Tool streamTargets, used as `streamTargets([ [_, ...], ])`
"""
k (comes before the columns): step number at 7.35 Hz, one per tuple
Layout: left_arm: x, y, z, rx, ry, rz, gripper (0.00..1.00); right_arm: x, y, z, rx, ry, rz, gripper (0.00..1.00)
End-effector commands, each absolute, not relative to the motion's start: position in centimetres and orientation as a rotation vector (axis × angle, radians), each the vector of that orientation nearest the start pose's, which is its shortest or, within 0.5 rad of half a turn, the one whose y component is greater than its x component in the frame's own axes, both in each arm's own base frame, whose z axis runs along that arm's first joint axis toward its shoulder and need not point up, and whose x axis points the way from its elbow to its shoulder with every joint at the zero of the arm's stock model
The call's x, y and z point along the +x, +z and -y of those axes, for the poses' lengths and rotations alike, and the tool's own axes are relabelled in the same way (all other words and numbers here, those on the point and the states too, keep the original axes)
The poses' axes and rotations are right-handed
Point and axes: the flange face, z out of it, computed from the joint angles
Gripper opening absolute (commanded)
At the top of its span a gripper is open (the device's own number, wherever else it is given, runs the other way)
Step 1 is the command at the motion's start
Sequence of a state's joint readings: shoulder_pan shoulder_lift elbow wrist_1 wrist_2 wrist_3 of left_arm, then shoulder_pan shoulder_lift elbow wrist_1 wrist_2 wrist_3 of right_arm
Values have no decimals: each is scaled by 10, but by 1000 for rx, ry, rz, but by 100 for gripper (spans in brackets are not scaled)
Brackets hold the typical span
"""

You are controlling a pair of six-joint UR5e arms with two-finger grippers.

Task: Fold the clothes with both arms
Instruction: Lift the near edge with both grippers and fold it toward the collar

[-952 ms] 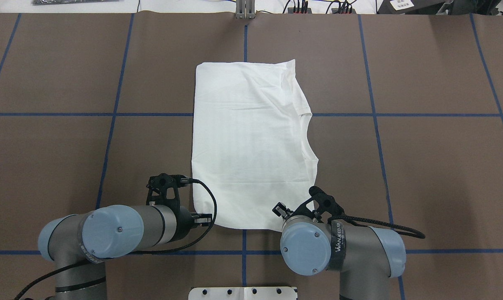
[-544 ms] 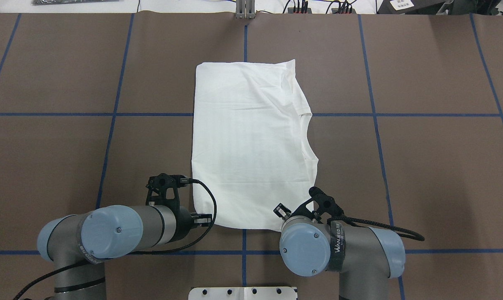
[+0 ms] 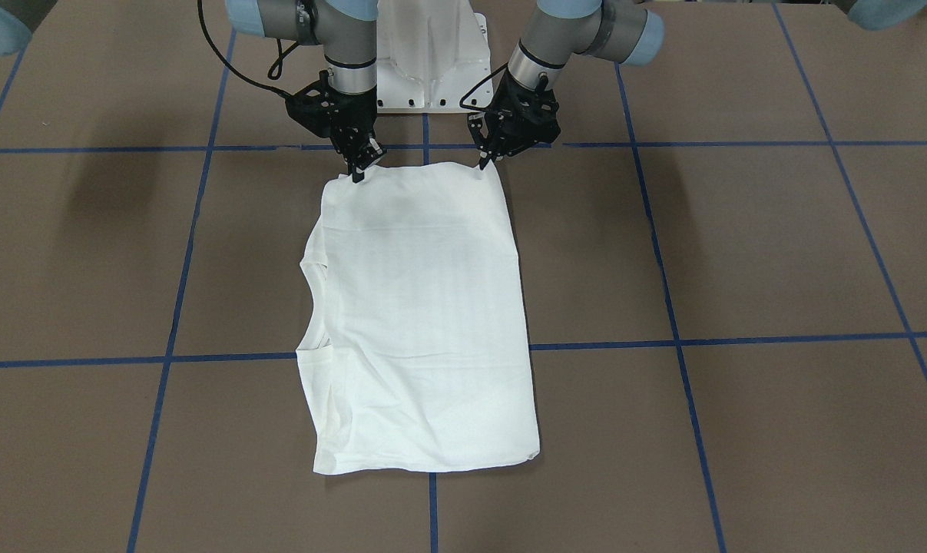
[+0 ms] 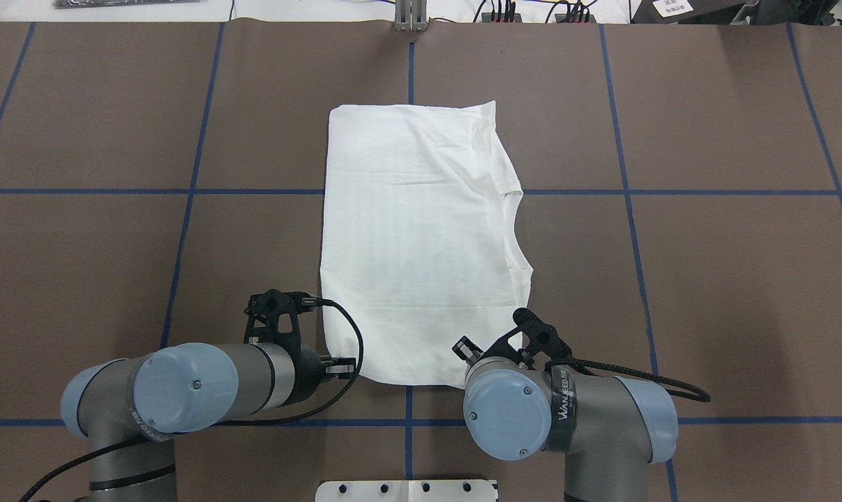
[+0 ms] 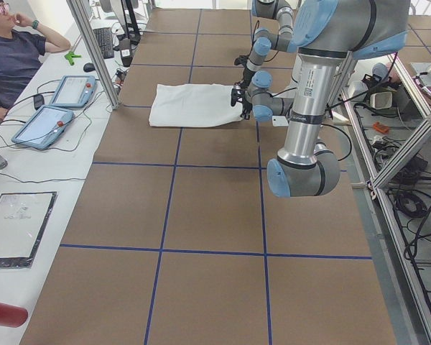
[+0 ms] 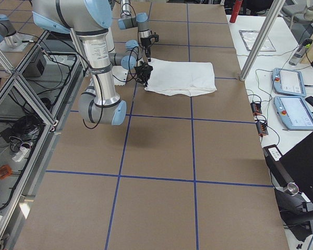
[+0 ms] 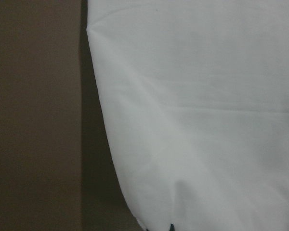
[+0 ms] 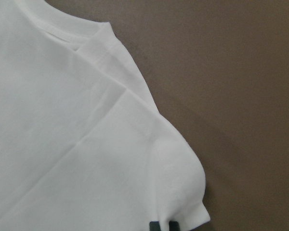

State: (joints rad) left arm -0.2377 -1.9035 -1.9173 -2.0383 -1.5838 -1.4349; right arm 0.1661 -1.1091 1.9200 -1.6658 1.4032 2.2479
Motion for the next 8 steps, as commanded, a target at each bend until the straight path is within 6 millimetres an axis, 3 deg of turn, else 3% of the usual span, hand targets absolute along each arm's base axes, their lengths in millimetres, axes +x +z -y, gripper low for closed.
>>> streamTargets([
  [1, 492, 229, 253, 199, -68, -1143, 0, -516, 224, 242, -37, 873, 793, 0],
  [3, 428, 173, 230, 144, -33, -1164, 0, -437, 174, 189, -87, 830, 779, 0],
  [4, 398, 154, 219, 123, -18, -1174, 0, -404, 154, 176, -111, 823, 798, 0],
  [5, 388, 141, 212, 90, 5, -1179, 0, -402, 138, 177, -113, 826, 806, 0],
  [6, 402, 144, 218, 92, 5, -1152, 0, -417, 141, 180, -91, 816, 785, 0],
  [7, 411, 139, 224, 105, -1, -1151, 0, -426, 149, 206, -55, 848, 758, 0],
  [8, 417, 135, 249, 149, -16, -1134, 0, -419, 147, 227, -23, 846, 780, 0],
])
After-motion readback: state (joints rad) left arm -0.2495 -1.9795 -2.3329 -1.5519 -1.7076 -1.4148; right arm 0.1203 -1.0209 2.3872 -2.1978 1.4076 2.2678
